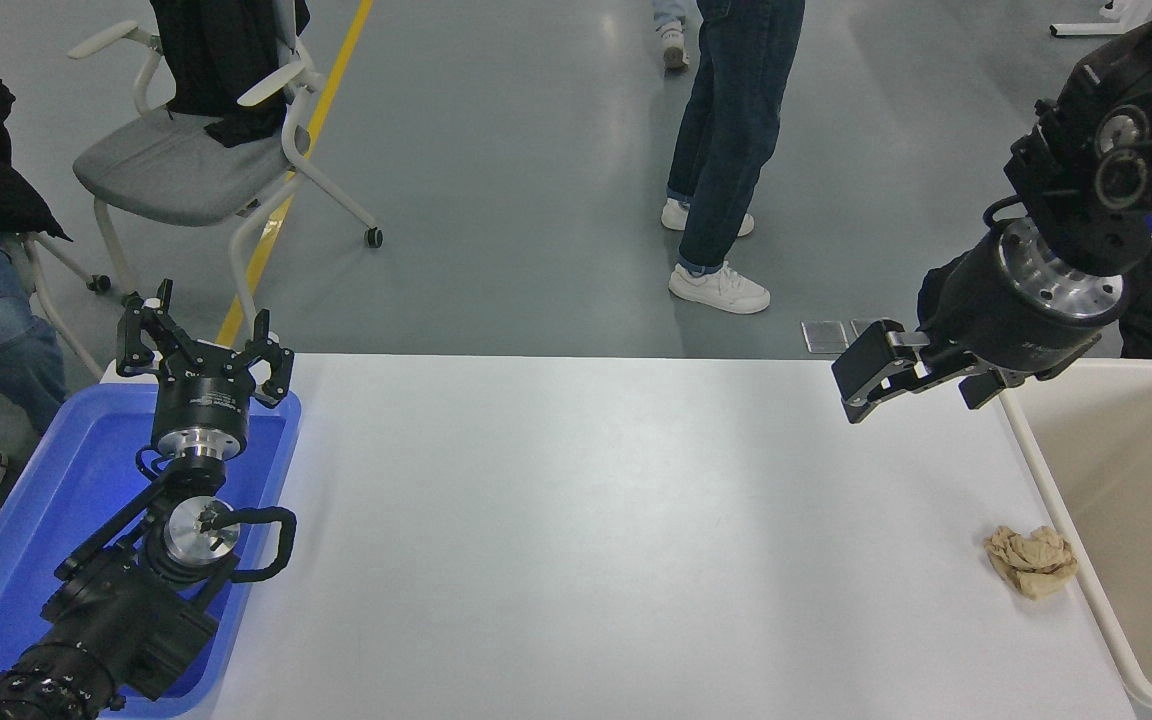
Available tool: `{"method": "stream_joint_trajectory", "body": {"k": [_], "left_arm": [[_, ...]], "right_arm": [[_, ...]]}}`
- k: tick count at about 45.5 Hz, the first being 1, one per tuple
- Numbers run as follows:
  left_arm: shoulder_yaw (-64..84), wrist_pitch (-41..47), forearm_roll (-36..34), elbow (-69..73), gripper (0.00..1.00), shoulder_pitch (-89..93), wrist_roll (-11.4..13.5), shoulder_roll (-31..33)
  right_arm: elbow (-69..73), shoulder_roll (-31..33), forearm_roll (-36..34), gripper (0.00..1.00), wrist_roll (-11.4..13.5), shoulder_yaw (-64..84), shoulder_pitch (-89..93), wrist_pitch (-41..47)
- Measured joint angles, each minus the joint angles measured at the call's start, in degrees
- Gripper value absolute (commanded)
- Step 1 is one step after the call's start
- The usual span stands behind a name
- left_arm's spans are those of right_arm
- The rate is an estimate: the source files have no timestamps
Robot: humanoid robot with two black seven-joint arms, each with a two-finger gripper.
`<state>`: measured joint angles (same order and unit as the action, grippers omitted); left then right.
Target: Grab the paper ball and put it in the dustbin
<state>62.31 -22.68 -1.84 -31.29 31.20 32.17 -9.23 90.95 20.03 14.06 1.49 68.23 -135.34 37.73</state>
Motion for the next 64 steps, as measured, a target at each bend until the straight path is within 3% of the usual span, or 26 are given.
{"method": "stream_joint_trajectory", "body": {"k": [26,48,64], "left_arm": [[0.0,0.0,0.0,0.0,0.99,-0.1,0.3,0.1],[0.0,0.0,0.0,0.0,0.99,-0.1,0.2,0.1],[0.0,0.0,0.0,0.0,0.99,-0.1,0.2,0.1]], "right_arm": [[-2.5,0.4,2.4,1.00,0.0,-1.6,7.3,-5.1],[-17.5,18.6,27.7,1.00,-0.4,-6.4,34.3,-17.2],[-34.3,23.0,34.8,1.00,-0.5,-26.8,64.6,-24.4]]}}
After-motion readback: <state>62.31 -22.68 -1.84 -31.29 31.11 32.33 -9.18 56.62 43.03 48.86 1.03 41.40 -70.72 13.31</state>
